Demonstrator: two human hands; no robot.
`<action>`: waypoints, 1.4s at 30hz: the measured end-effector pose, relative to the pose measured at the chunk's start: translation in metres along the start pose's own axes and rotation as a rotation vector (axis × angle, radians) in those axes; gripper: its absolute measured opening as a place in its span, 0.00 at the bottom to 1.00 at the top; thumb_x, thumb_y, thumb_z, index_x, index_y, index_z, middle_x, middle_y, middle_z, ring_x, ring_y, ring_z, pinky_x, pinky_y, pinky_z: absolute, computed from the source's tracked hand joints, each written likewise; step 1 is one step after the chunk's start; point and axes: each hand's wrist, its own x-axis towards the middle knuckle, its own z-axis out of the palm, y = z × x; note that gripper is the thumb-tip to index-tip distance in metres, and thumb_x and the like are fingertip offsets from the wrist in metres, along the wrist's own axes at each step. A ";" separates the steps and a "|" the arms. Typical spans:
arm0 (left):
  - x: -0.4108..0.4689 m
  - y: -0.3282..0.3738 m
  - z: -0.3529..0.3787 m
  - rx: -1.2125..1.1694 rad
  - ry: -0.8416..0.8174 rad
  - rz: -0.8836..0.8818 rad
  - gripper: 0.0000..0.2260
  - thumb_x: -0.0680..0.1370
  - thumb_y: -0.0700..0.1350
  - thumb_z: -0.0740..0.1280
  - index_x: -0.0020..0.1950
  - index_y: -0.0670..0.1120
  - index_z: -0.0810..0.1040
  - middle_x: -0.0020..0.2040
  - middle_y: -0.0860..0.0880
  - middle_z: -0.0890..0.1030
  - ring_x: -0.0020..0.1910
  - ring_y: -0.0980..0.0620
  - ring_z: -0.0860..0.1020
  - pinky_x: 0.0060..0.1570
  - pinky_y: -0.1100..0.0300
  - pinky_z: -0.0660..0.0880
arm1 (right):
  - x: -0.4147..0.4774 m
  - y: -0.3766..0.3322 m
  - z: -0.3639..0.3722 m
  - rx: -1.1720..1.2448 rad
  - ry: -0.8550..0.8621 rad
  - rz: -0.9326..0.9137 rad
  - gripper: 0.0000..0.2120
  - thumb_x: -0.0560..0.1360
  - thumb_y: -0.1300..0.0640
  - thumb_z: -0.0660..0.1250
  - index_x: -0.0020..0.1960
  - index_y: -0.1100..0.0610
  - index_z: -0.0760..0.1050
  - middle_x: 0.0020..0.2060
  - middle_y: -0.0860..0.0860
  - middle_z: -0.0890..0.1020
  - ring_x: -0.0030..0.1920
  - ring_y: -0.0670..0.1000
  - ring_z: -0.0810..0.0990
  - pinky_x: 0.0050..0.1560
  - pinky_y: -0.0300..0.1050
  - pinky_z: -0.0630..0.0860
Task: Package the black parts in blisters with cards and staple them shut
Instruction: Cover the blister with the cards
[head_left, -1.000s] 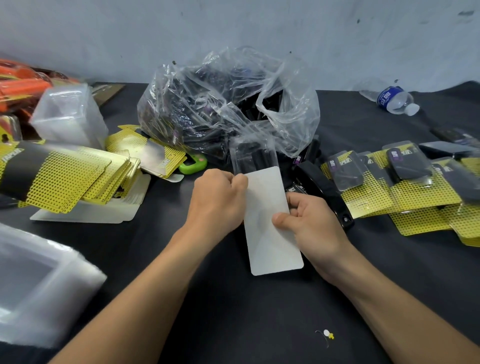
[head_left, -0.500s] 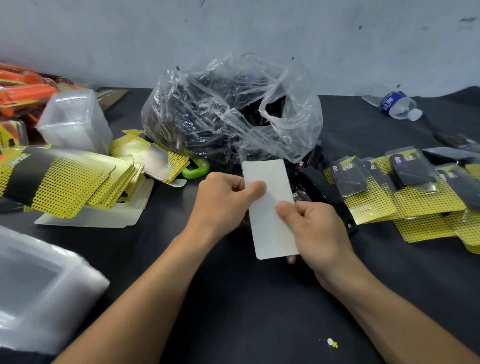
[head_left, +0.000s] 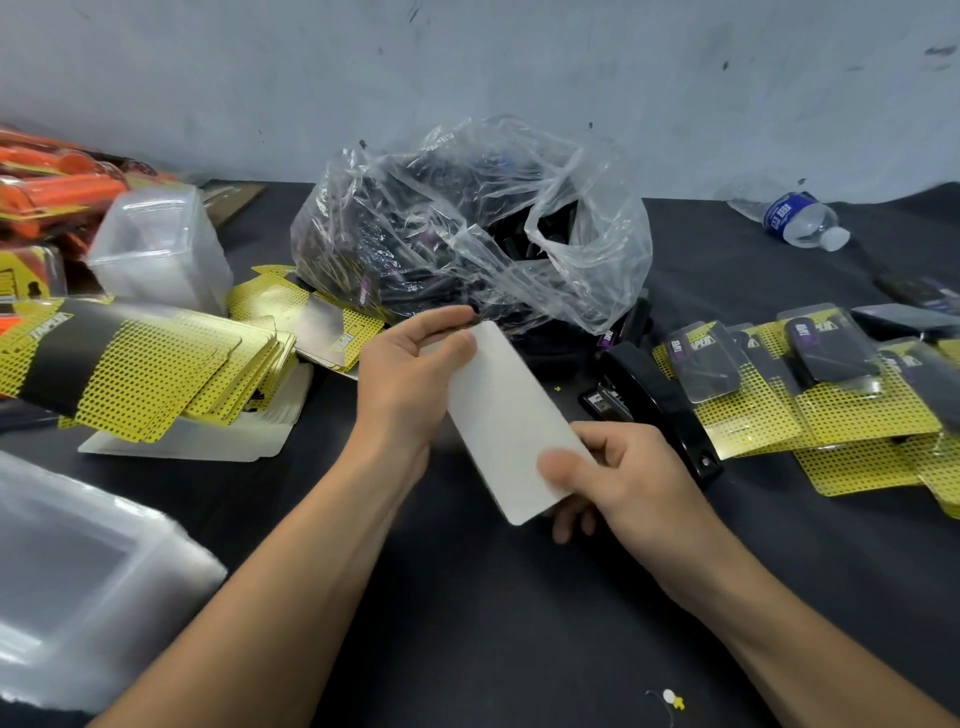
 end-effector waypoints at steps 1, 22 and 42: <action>0.003 0.001 -0.001 -0.023 0.010 -0.004 0.09 0.77 0.36 0.73 0.48 0.49 0.88 0.45 0.45 0.87 0.41 0.50 0.82 0.47 0.49 0.81 | -0.001 0.000 -0.001 -0.007 -0.035 0.004 0.10 0.74 0.49 0.70 0.43 0.55 0.84 0.33 0.56 0.85 0.28 0.55 0.81 0.29 0.40 0.71; -0.021 0.007 0.019 -0.800 -0.435 -0.390 0.30 0.70 0.42 0.60 0.73 0.40 0.76 0.54 0.38 0.83 0.48 0.43 0.84 0.60 0.45 0.81 | -0.020 -0.013 0.018 -0.677 0.321 -0.416 0.20 0.69 0.33 0.71 0.40 0.48 0.70 0.35 0.43 0.74 0.37 0.46 0.74 0.37 0.38 0.69; -0.019 0.010 0.012 -0.503 -0.505 -0.256 0.16 0.72 0.51 0.70 0.57 0.47 0.87 0.63 0.44 0.83 0.57 0.49 0.80 0.64 0.49 0.71 | -0.016 -0.010 -0.004 -0.597 0.416 -0.333 0.09 0.77 0.61 0.73 0.39 0.54 0.77 0.28 0.46 0.75 0.32 0.47 0.74 0.27 0.33 0.65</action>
